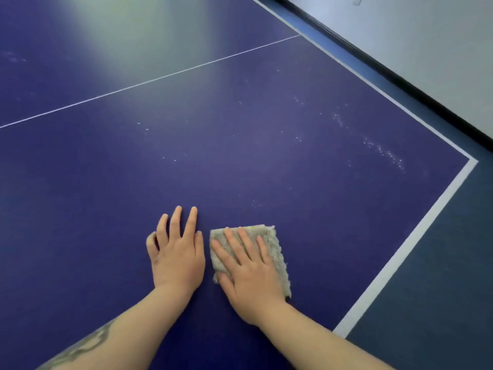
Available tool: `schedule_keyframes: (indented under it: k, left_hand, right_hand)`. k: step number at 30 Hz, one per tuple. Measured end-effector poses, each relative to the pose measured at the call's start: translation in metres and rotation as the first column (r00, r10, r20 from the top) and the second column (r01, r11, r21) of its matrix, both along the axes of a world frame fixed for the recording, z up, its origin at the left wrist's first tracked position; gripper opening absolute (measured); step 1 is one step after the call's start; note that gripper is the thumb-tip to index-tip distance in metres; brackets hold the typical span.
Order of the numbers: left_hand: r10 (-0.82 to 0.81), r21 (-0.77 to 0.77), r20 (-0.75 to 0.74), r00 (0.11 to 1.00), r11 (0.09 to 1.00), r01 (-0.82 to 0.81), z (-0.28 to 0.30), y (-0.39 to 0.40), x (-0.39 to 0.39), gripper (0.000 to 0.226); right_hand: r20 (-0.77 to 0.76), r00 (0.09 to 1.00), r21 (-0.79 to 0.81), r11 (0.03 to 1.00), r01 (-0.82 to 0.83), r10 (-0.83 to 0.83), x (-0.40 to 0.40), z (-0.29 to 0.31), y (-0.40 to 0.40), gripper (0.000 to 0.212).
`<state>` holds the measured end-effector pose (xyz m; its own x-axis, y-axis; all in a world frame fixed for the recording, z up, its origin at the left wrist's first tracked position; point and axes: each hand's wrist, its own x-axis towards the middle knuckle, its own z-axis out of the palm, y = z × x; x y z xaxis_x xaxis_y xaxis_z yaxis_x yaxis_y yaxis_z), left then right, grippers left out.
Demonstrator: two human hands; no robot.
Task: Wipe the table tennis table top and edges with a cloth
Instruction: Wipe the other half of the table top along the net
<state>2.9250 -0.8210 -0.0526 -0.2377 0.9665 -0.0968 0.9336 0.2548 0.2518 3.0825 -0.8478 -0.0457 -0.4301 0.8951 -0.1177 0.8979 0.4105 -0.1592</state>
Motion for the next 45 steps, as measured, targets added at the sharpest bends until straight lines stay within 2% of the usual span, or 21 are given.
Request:
schedule_keyframes:
  k: [2,3,5,7,9,11,14,17,19,21,23,25,27,29,31,34,36,39,42,43,45]
  left_hand:
    - [0.056,-0.039,-0.025,0.998,0.998,-0.057,-0.001,0.013,-0.012,0.056]
    - [0.066,-0.045,-0.032,0.997,0.997,-0.068,-0.001,0.014,-0.012,0.057]
    - [0.058,-0.033,-0.048,0.997,0.998,-0.060,-0.001,0.014,-0.008,0.057]
    - [0.049,-0.025,-0.052,0.997,0.998,-0.051,0.000,0.011,-0.007,0.058]
    - [0.048,-0.021,-0.049,0.998,0.999,-0.050,-0.001,0.012,-0.009,0.058]
    - [0.051,-0.017,-0.036,0.998,0.999,-0.052,-0.001,0.013,-0.008,0.058]
    - [0.052,-0.002,-0.045,0.998,0.999,-0.052,-0.002,0.011,-0.009,0.057]
    - [0.040,-0.013,-0.063,0.997,0.999,-0.041,-0.003,0.011,-0.009,0.057]
    - [0.043,-0.034,-0.070,0.997,0.998,-0.046,-0.004,0.011,-0.009,0.058]
    - [0.034,-0.023,-0.088,0.996,0.999,-0.036,-0.005,0.012,-0.009,0.057]
    - [-0.043,0.039,-0.085,0.995,0.998,0.047,-0.005,0.013,-0.003,0.053]
    - [-0.151,0.083,-0.077,0.985,0.984,0.157,-0.006,0.018,0.017,0.055]
    - [-0.229,0.073,-0.055,0.972,0.970,0.232,-0.007,0.024,0.051,0.059]
    - [-0.287,0.056,-0.024,0.958,0.956,0.288,-0.007,0.029,0.085,0.060]
    - [-0.321,0.040,-0.019,0.947,0.946,0.322,-0.007,0.031,0.104,0.058]
    - [-0.316,0.047,0.010,0.949,0.948,0.316,-0.008,0.033,0.109,0.055]
    - [-0.307,0.063,0.076,0.949,0.951,0.302,-0.003,0.032,0.108,0.054]
    - [-0.237,0.127,0.319,0.918,0.970,0.206,0.005,0.032,0.106,0.054]
    - [-0.046,0.183,0.358,0.933,0.983,-0.022,0.010,0.028,0.073,0.055]
    - [0.029,0.171,0.335,0.942,0.981,-0.091,0.010,0.029,0.056,0.055]
    - [0.134,0.134,0.268,0.954,0.976,-0.174,0.006,0.034,0.017,0.056]
  right_hand:
    - [0.001,0.997,-0.057,0.995,-0.081,0.081,0.004,0.003,0.051,0.064]
    - [0.017,1.000,-0.097,0.995,-0.012,0.014,0.015,0.003,0.074,0.066]
    - [0.106,0.953,-0.100,0.950,0.294,-0.284,0.053,0.003,0.100,0.061]
    - [0.129,0.825,-0.034,0.829,0.558,-0.550,0.090,0.002,0.088,0.059]
    - [0.124,0.773,0.036,0.782,0.622,-0.622,0.097,-0.001,0.054,0.059]
    - [0.085,0.838,0.070,0.842,0.535,-0.540,0.069,-0.004,0.022,0.063]
    - [0.018,0.977,0.050,0.977,0.210,-0.211,0.009,-0.007,0.014,0.063]
    - [-0.021,1.000,-0.020,1.000,-0.017,0.017,-0.020,-0.002,0.054,0.060]
    - [-0.026,1.000,-0.042,0.999,0.009,-0.010,-0.010,0.000,0.093,0.062]
    - [0.016,0.979,-0.052,0.978,0.204,-0.204,0.023,0.000,0.124,0.058]
    - [0.061,0.870,-0.032,0.870,0.492,-0.489,0.078,0.000,0.128,0.058]
    - [0.088,0.664,-0.014,0.666,0.746,-0.742,0.137,0.002,0.101,0.058]
    - [0.102,0.461,-0.009,0.462,0.887,-0.882,0.173,0.005,0.059,0.060]
    - [0.093,0.398,0.014,0.401,0.916,-0.912,0.173,0.004,0.020,0.061]
    - [0.064,0.530,0.062,0.533,0.844,-0.846,0.147,-0.001,-0.006,0.059]
    - [0.034,0.826,0.061,0.826,0.560,-0.562,0.111,-0.010,-0.003,0.059]
    - [0.022,0.919,0.038,0.919,0.393,-0.394,0.118,-0.007,0.023,0.060]
    - [0.100,0.852,0.015,0.857,0.516,-0.514,0.163,-0.001,0.049,0.060]
    - [0.104,0.594,0.060,0.601,0.797,-0.798,0.179,0.002,0.028,0.058]
    - [0.096,0.581,0.076,0.588,0.805,-0.808,0.166,0.002,0.017,0.059]
    - [0.062,0.712,0.108,0.714,0.692,-0.700,0.122,-0.001,-0.002,0.059]
